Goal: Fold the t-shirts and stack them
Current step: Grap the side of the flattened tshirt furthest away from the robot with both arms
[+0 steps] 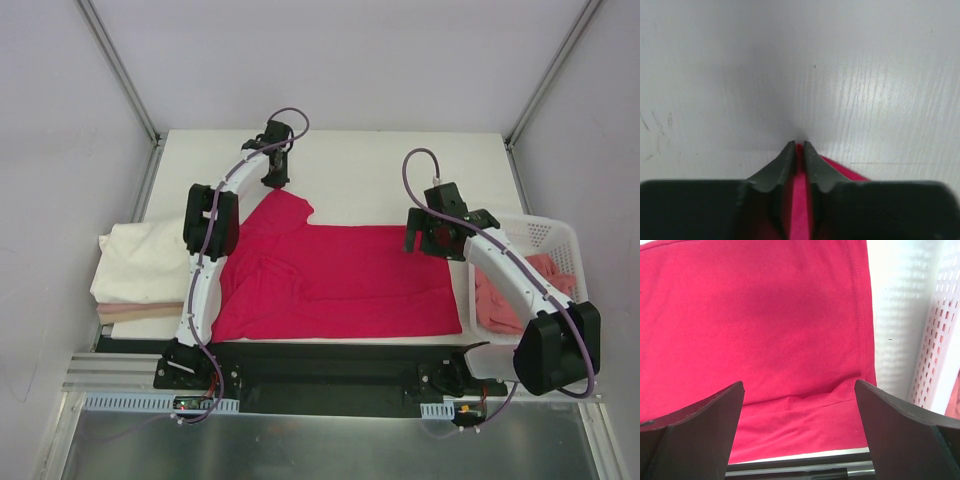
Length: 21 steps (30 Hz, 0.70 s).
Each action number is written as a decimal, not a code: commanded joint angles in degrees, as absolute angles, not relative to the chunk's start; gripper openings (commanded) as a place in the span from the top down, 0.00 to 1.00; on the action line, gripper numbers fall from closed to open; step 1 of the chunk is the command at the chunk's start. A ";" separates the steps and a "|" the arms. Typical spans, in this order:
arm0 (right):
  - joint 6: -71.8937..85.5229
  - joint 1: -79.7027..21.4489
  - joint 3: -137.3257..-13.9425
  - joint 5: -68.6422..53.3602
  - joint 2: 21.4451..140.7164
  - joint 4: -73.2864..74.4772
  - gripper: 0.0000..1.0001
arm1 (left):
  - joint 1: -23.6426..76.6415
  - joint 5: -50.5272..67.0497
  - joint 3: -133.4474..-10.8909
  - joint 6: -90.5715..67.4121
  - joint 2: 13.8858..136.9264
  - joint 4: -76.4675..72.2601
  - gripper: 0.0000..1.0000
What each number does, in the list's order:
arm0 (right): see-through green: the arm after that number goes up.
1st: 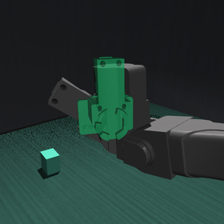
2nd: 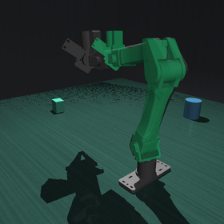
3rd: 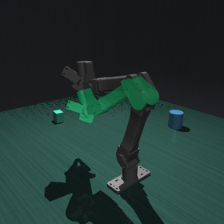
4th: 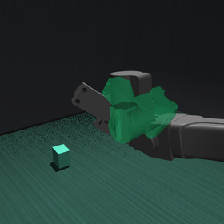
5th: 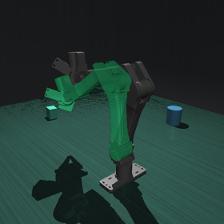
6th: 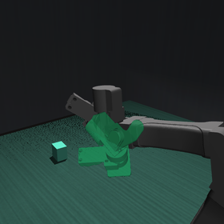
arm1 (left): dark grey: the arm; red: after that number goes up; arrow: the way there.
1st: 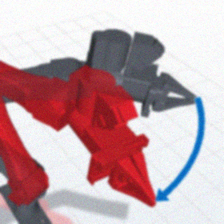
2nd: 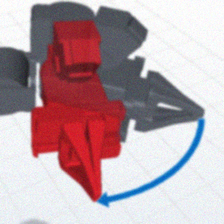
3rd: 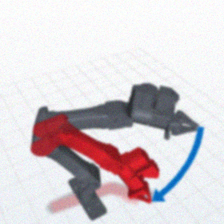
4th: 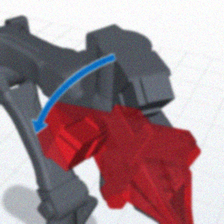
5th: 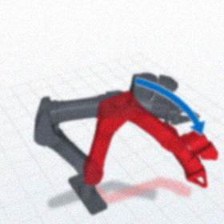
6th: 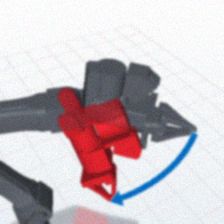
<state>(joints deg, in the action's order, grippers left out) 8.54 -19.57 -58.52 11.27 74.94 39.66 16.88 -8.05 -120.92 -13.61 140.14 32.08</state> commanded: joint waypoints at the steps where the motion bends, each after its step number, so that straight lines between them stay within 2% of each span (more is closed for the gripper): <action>1: 8.70 -18.63 -59.76 13.70 74.18 39.03 0.03 | 16.87 -7.29 -118.74 -13.89 138.34 36.65 1.00; 7: 11.25 -16.44 -67.65 17.13 81.81 38.32 0.03 | 16.87 -7.74 -117.52 -14.41 134.84 36.65 1.00; 14: 14.59 -14.06 -80.93 21.27 97.97 38.85 0.03 | 17.75 -6.77 -113.82 -15.47 127.45 35.95 1.00; 21: 16.96 -11.78 -92.28 20.83 110.73 41.66 0.02 | 20.21 -9.22 -105.49 -15.99 119.63 33.23 1.00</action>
